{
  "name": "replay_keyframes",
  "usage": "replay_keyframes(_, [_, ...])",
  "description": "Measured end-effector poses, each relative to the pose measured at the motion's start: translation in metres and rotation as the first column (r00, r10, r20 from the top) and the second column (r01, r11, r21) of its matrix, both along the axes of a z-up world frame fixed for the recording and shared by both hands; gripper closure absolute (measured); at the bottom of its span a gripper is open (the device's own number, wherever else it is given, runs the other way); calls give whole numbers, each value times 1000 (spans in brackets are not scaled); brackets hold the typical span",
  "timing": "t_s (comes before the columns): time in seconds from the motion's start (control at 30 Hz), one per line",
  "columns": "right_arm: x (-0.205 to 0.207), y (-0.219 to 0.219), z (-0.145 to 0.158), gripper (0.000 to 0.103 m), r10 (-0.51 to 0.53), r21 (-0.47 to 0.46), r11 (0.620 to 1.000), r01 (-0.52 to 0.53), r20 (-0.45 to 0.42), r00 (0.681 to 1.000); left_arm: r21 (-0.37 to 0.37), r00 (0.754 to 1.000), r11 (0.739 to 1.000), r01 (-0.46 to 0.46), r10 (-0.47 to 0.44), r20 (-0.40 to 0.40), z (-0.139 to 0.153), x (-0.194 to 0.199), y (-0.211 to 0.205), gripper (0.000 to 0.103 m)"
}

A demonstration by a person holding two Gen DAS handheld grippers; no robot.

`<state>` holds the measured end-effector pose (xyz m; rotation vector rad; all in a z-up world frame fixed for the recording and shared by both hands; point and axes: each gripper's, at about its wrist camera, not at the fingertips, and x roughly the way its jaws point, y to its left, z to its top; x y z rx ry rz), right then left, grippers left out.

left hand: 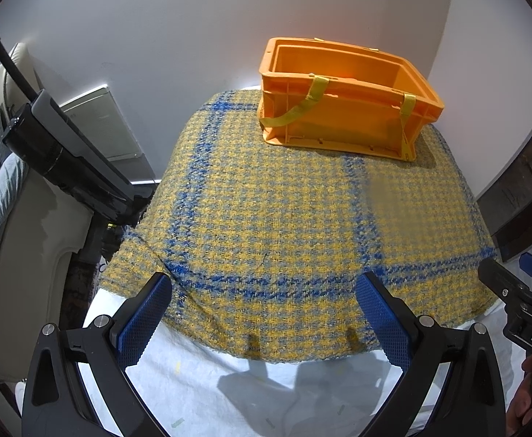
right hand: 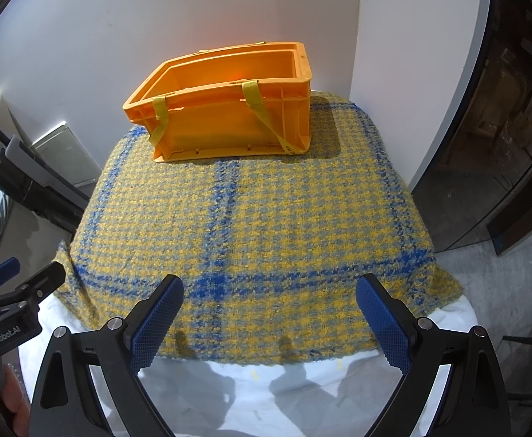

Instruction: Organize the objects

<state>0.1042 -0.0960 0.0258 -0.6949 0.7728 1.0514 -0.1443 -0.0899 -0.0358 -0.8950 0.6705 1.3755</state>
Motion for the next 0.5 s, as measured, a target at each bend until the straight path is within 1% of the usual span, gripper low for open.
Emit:
replay_keyframes(0.13, [-2,0,0,7,-5,1,1000,5,0,1000,15,1000,1000,-4,3,5,0,2,-1,0])
replay_keyframes(0.23, [0,-1,-1,7,-10,4,1000,10,0,1000,1,1000,1000,-2,2,11,-2,2,1,0])
replay_keyframes(0.33, [1,0,-3,7,-11,5,1000,11,-1,1000,-18,1000,1000,8,-8,1,-6,6,3,0])
replay_keyframes(0.5, [5,2,-4,7,-12,7,1000,12,-7,1000,-27,1000,1000,5,-5,-9,-11,9,6,0])
